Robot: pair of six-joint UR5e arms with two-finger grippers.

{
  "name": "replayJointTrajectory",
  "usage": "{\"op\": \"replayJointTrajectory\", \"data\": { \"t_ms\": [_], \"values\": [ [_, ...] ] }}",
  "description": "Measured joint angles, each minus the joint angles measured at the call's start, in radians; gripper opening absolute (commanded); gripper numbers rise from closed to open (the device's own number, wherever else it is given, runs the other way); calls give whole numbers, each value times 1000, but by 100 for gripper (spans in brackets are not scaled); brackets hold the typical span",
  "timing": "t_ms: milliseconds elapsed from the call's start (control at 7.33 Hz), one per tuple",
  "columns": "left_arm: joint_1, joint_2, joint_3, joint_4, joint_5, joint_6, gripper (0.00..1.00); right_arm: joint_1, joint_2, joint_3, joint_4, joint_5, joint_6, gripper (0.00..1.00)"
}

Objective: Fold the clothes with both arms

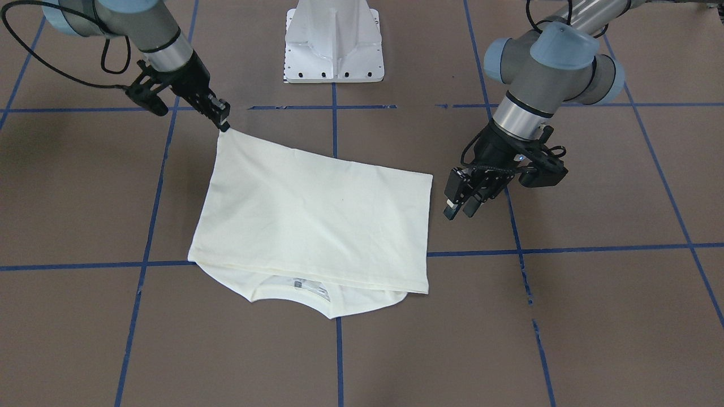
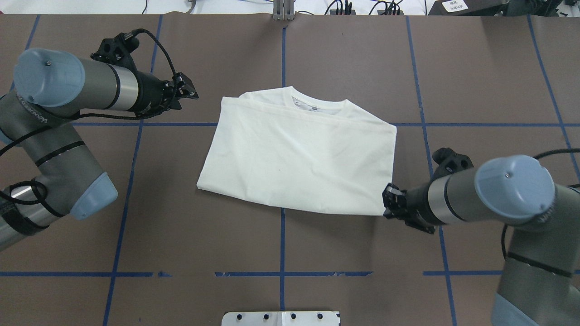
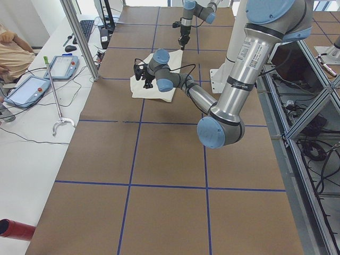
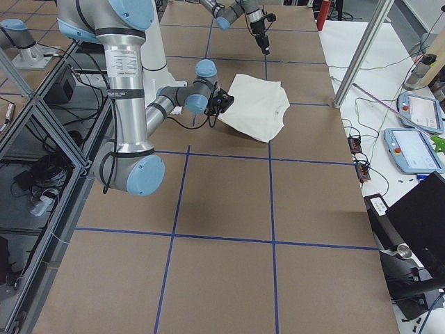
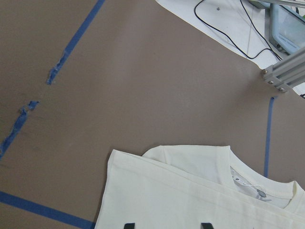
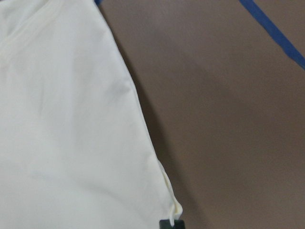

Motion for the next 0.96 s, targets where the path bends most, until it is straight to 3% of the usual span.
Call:
{"op": "replayJointTrajectory", "data": {
  "t_ms": [136,273,409,682,955],
  "values": [
    [31,9,-39,1,-16,-17,62,-92,-68,88,0,46,2,45],
    [57,15,-76,2,-44,-61,89,-187,-106,135,-1,92,5,99],
    [86,25,-107,4,-74,-122,90,-290,-128,145,-4,96,14,100],
    [164,39,-133,10,-93,-230,91,-389,-142,126,-9,13,23,100],
    [297,34,-132,108,-88,-318,86,-252,-119,124,-9,-25,19,100]
  ]
}}
